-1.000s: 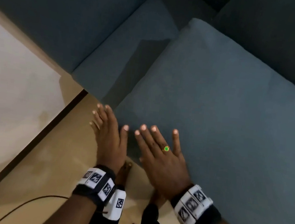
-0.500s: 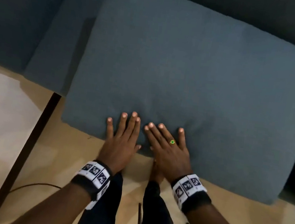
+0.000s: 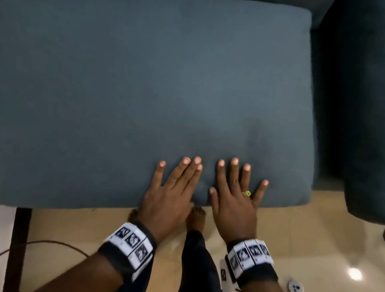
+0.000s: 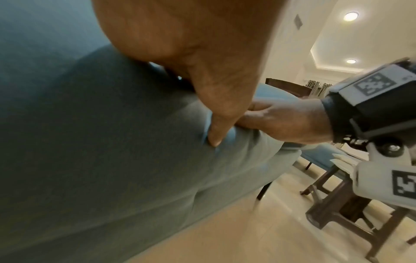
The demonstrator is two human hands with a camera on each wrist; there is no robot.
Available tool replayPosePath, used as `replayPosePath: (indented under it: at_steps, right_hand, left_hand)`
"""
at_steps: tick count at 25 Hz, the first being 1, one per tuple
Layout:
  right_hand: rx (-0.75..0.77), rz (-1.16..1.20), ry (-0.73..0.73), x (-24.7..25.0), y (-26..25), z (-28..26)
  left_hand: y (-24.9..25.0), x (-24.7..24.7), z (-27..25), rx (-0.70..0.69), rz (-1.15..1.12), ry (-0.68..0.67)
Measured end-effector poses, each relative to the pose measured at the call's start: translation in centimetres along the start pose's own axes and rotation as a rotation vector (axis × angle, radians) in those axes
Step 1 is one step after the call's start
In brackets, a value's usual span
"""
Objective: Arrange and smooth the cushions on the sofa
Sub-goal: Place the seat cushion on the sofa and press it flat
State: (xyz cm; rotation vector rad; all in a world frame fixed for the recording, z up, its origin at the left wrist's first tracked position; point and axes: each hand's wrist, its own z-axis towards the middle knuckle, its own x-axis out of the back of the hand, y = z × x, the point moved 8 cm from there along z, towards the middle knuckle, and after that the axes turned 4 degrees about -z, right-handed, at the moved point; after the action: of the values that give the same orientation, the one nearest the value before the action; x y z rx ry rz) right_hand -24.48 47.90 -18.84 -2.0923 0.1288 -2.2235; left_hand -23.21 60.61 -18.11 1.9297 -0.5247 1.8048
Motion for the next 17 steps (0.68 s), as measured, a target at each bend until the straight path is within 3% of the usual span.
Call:
replayPosePath:
  at_steps: [2, 4, 7, 11, 15, 17]
  right_hand:
    - [0.012, 0.072, -0.030, -0.1, 2.1, -0.2]
    - [-0.075, 0.075, 0.048, -0.2, 5.0, -0.4]
    - [-0.217, 0.090, -0.038, -1.0, 8.3, -1.3]
    - [-0.382, 0.191, 0.071, 0.6, 11.9, -1.3]
    - [-0.439, 0.208, -0.023, 0.2, 14.1, -2.0]
    - [-0.517, 0.284, 0.093, 0.9, 16.4, -2.5]
  left_hand:
    - [2.2, 0.3, 1.6, -0.057, 0.009, 0.044]
    - [5.1, 0.8, 3.7, -0.142, -0.008, 0.110]
    - [8.6, -0.7, 6.2, -0.186, 0.023, -0.025]
    - [12.6, -0.4, 8.0, -0.281, -0.008, -0.002]
    - [14.4, -0.3, 8.8, -0.349, 0.049, -0.012]
    - [14.9, -0.2, 9.9, -0.333, 0.012, 0.066]
